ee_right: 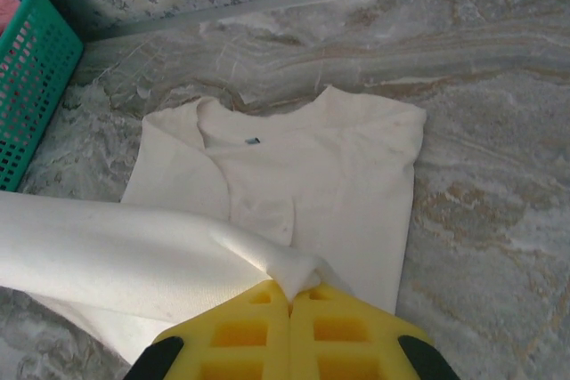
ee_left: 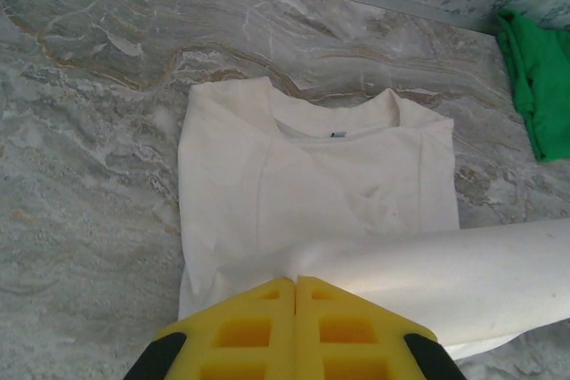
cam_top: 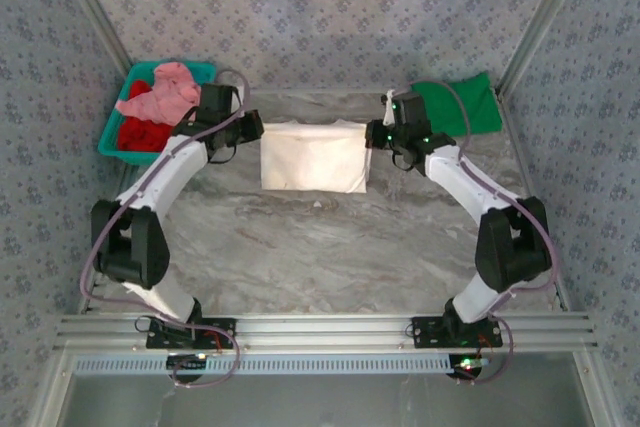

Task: Fold and stack the t-shirts

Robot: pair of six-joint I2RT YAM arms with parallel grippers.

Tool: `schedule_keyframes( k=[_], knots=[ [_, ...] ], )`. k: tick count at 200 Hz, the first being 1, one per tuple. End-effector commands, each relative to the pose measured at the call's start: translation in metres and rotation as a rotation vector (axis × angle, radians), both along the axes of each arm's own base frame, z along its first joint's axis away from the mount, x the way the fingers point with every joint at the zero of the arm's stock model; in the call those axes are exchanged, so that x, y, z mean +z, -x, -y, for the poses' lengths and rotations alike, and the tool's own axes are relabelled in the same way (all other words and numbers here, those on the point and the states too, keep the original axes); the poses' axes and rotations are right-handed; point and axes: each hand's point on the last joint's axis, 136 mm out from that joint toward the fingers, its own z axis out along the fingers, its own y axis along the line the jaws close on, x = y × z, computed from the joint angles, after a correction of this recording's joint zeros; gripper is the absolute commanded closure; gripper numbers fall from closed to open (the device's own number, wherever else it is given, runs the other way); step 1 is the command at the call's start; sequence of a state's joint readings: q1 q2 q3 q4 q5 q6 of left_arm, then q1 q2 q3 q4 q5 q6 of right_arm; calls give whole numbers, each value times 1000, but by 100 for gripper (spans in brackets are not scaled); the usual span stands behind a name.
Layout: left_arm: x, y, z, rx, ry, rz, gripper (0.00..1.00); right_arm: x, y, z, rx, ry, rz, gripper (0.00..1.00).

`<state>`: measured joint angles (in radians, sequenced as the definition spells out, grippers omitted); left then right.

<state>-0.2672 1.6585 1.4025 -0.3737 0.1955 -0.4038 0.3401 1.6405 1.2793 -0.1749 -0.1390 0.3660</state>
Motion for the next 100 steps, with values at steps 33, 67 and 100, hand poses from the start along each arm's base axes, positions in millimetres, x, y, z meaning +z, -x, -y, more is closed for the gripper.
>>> schedule_keyframes(
  k=[33, 67, 100],
  knots=[
    [4, -83, -12, 5, -59, 102, 84, -12, -70, 4, -20, 10, 21, 83],
    [0, -154, -32, 55, -150, 95, 40, -31, -135, 11, -44, -23, -65, 53],
    [26, -136, -12, 40, -131, 144, 42, -1, -114, -1, 16, -9, -14, 50]
  ],
)
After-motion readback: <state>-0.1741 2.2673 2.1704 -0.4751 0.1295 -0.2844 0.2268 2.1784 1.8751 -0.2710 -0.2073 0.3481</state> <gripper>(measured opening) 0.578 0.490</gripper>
